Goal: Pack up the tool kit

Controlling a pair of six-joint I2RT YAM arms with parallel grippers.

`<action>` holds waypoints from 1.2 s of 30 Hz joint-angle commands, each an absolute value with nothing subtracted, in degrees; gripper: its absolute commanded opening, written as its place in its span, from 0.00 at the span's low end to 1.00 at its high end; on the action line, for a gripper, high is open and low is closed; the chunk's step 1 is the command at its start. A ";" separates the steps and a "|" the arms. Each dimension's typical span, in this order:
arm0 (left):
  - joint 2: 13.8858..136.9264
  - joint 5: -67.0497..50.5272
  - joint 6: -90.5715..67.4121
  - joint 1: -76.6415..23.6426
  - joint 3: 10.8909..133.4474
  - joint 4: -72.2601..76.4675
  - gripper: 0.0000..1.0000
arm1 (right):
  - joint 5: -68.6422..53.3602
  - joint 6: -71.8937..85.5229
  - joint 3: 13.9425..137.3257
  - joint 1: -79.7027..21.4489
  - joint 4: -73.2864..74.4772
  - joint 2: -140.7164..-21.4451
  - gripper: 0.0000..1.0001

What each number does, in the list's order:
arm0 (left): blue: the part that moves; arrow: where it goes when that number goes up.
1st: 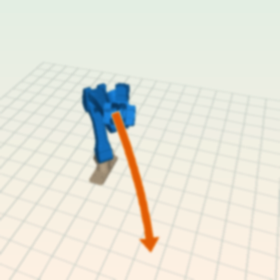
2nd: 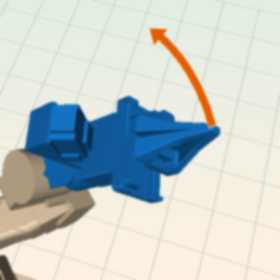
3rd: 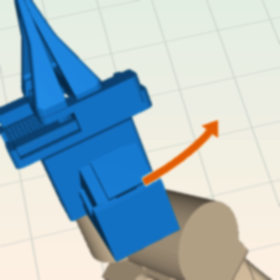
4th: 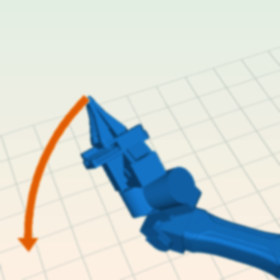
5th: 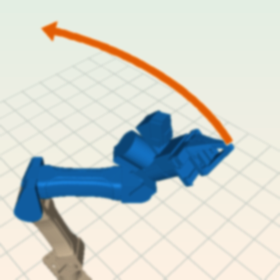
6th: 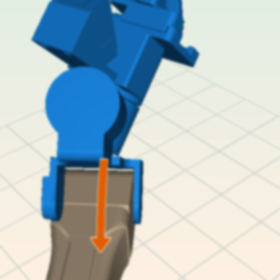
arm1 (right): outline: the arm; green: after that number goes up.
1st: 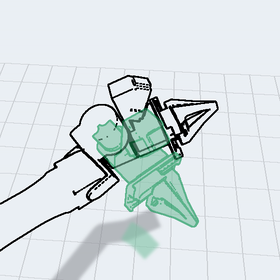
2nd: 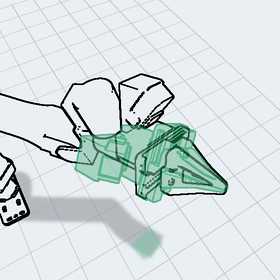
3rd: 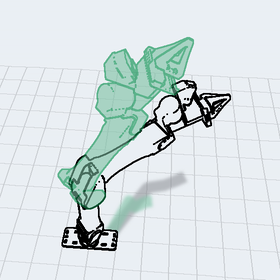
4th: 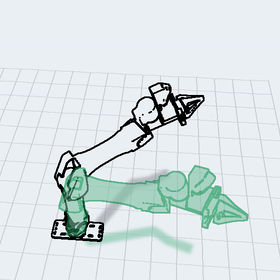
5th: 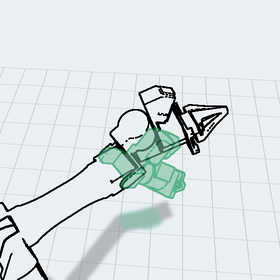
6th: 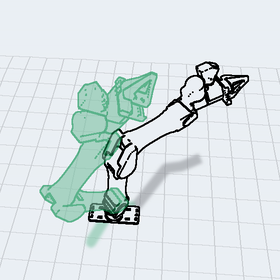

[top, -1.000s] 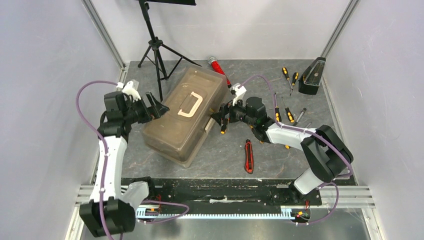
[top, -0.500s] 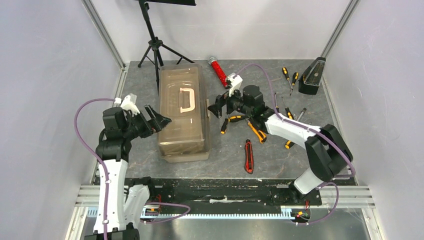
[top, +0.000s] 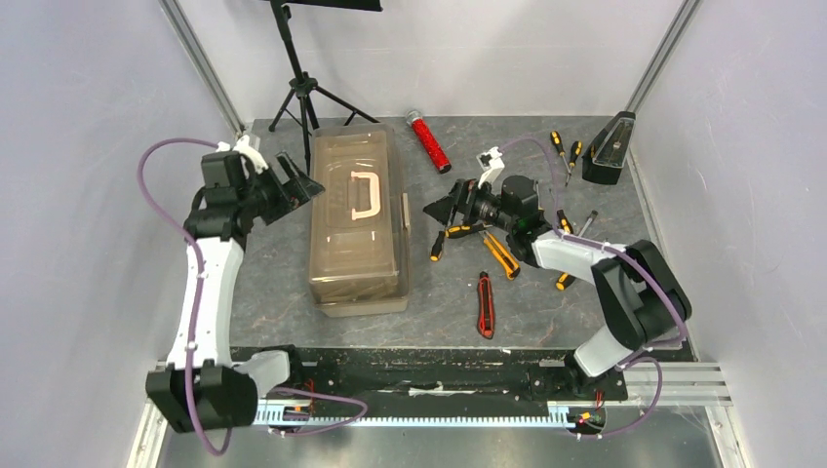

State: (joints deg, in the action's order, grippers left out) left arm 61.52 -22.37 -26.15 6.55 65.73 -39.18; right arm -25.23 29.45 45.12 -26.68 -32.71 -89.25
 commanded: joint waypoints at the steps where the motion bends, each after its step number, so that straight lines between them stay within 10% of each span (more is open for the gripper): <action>1: 67.10 -20.70 -28.75 3.74 68.75 -32.65 0.93 | -31.03 40.39 44.82 -26.32 -45.48 -93.21 0.95; 36: 77.34 -27.30 -26.01 10.74 53.17 -24.62 0.71 | -38.41 72.22 54.83 -30.41 -78.04 -122.29 0.87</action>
